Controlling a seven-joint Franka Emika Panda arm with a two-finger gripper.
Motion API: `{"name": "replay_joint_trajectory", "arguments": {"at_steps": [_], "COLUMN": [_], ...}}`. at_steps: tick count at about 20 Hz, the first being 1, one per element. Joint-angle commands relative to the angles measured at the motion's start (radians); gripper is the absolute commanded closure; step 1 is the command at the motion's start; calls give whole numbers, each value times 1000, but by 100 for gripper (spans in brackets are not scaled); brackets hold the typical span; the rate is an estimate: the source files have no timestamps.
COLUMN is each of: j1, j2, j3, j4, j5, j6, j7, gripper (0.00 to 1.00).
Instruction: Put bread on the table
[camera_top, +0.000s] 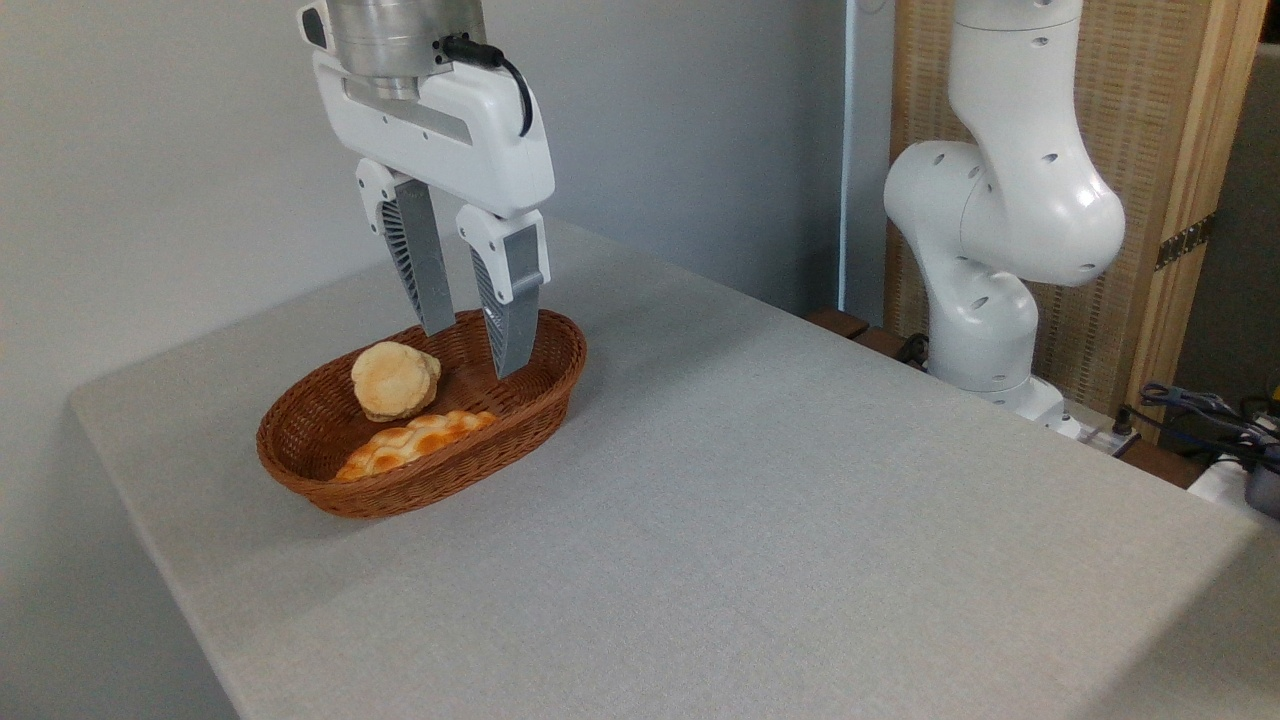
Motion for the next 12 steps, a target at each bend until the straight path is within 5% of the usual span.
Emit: {"name": "replay_joint_trajectory", "arguments": {"at_steps": [1,9,12], "j1": [-10,-10,-10], "j2": [-7,-13,-30], "j3": [8,0,-61], "j4": [-4,-31,-108], "j5": [-2,-6,-8], "j6": [-10,-3,72], "j7": [5,0,-4], "gripper": [0,0,0]}}
